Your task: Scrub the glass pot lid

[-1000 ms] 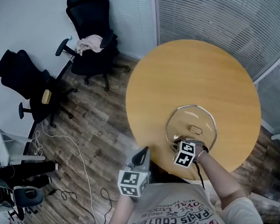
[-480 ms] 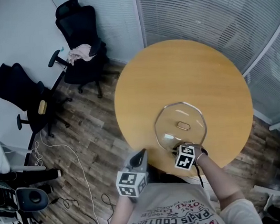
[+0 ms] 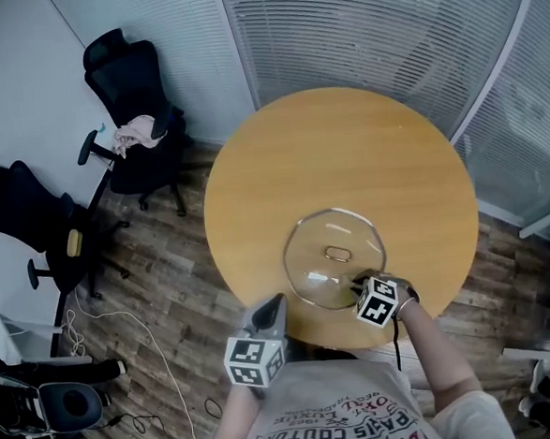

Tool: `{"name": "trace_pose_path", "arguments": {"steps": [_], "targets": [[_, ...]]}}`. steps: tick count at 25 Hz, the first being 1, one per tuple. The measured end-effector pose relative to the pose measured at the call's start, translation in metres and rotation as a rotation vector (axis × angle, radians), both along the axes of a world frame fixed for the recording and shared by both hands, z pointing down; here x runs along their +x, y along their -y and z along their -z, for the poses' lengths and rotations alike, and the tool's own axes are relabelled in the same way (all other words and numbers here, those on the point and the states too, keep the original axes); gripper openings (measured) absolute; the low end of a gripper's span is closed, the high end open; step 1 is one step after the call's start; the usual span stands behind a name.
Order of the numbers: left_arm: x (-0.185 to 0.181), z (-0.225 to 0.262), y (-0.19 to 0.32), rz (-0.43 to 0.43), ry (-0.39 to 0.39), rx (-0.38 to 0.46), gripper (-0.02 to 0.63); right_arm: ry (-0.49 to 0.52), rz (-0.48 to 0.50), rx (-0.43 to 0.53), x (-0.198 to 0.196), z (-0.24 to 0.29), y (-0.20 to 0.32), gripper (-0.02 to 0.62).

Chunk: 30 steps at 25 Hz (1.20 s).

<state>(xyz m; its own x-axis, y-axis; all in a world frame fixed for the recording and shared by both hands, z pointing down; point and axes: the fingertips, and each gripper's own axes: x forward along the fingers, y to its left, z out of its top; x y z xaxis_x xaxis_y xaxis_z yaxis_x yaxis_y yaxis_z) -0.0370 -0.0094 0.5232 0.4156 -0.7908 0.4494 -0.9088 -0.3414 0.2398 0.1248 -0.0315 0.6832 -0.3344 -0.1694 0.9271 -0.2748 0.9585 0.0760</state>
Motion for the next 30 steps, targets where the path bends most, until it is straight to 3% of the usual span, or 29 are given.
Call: {"name": "trace_pose_path", "arguments": {"steps": [5,9,15,22,30], "targets": [[0.011,-0.001,0.018,-0.043,-0.012,-0.006,0.008,-0.025,-0.12,0.04,0.039,0.006,0.038,0.06],[0.012,-0.006,0.038,-0.07,-0.005,-0.01,0.008,-0.037,-0.18,0.08,0.045,0.005,0.072,0.06],[0.009,-0.01,0.06,-0.116,0.01,-0.021,0.008,-0.076,-0.182,0.095,0.032,-0.002,0.108,0.06],[0.0,-0.016,0.091,-0.151,0.006,-0.029,0.008,-0.014,-0.132,0.11,0.005,-0.008,0.139,0.06],[-0.008,-0.021,0.106,-0.161,0.0,-0.038,0.008,-0.013,-0.075,0.024,-0.003,-0.014,0.143,0.06]]}}
